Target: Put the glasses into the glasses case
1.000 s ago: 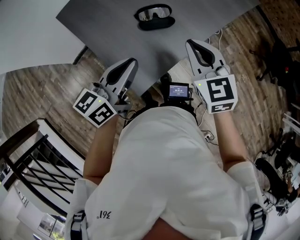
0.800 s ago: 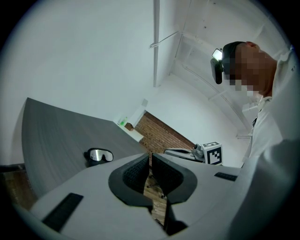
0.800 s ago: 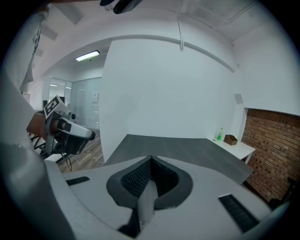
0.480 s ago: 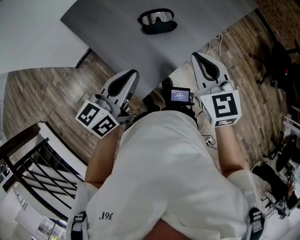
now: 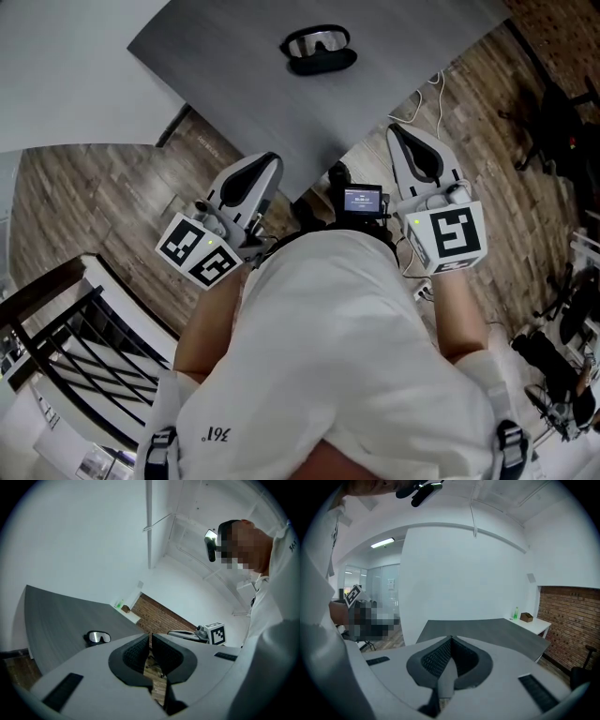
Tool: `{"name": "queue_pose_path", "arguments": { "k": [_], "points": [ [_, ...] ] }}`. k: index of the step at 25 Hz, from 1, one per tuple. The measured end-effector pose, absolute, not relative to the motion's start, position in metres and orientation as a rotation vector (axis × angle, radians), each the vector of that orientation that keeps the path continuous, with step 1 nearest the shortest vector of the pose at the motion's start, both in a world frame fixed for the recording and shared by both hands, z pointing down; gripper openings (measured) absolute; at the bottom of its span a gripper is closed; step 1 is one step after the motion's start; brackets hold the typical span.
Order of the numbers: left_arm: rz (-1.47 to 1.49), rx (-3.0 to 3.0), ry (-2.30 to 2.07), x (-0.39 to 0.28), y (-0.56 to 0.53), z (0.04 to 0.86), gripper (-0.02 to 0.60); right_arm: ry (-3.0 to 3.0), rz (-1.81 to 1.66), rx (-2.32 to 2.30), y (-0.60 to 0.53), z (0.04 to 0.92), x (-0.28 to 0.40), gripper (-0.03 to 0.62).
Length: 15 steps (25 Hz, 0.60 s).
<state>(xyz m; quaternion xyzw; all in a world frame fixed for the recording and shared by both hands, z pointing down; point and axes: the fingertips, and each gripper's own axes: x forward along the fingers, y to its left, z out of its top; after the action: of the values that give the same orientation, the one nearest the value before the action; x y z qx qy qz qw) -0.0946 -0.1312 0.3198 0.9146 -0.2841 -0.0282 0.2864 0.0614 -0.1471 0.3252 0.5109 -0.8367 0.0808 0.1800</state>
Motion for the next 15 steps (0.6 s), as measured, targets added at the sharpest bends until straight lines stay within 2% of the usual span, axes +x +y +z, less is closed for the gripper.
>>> {"name": "queue_pose_path", "arguments": {
  "k": [15],
  "points": [
    [-0.075, 2.467, -0.705, -0.102, -0.101, 0.312, 0.028, -2.379, 0.229, 1.476, -0.114, 0.307, 0.047, 0.009]
  ]
}}
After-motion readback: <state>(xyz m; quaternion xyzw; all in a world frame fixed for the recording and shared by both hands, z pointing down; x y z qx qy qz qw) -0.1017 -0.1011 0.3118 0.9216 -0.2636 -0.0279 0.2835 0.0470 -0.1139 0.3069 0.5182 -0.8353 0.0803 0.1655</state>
